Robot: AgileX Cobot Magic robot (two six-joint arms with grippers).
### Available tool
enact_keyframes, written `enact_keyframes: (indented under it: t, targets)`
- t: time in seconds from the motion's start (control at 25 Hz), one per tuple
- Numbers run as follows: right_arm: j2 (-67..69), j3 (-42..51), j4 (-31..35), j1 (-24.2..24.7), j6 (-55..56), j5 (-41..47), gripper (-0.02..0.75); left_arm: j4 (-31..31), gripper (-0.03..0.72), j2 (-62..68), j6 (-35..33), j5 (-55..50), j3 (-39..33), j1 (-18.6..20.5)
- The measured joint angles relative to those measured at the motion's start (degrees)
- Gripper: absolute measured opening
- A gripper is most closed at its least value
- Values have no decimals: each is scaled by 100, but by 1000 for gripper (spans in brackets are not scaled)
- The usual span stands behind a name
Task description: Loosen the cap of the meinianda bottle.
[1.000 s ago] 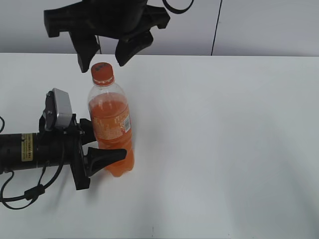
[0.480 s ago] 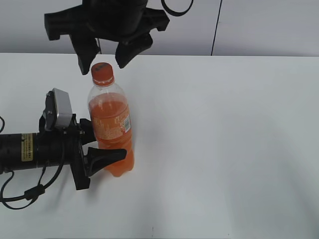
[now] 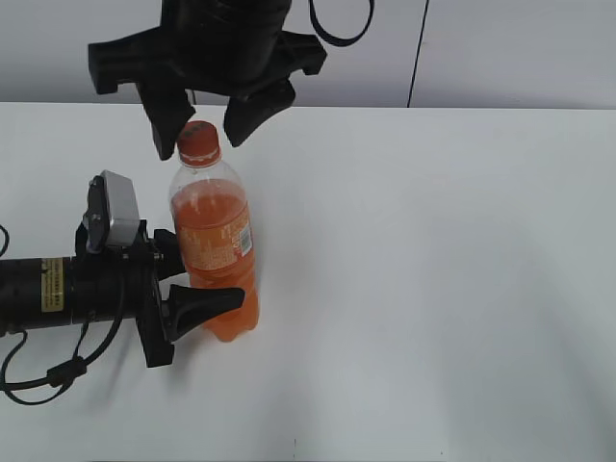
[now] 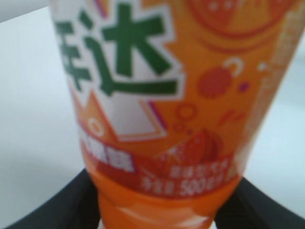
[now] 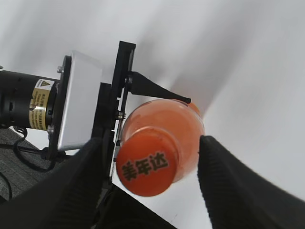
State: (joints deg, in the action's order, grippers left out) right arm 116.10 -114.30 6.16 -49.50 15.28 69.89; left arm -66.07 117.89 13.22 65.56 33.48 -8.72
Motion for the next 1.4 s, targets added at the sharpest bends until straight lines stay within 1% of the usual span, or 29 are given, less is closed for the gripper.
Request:
enact_keyframes:
  t: [0.08,0.16,0.28,0.36,0.48,0.6,0.72,0.84,1.08,1.16,1.28,1.4]
  targets:
    - [0,0,-5,0,-8,0,467,0,400,0,0,-1,0,0]
    - [0,0,-18,0,-13,0,446,0,400,0,0,4,0,0]
    - [0,0,-18,0,-13,0,356,0,400,0,0,4,0,0]
    - [0,0,-18,0,-13,-8,279,0,400,0,0,4,0,0]
    - [0,0,-11,0,-109,-8,279,0,400,0,0,4,5,0]
    - [0,0,45,0,-510,-8,279,0,400,0,0,-2,5,0]
    - [0,0,81,0,-1387,-8,279,-13,400,0,0,-2,5,0]
    - [0,0,99,0,-2668,-2,279,-30,400,0,-16,4,5,0]
    - [-7,-5,49,0,-6076,-2,271,-36,400,0,-17,4,5,0]
    - [-13,-5,12,0,-6963,-9,271,-32,400,0,-11,4,5,0]
    - [-13,-5,5,0,-7716,-14,271,-32,400,0,-1,4,5,0]
    - [-13,-5,32,-2,-7908,-14,271,-32,400,0,-1,4,5,0]
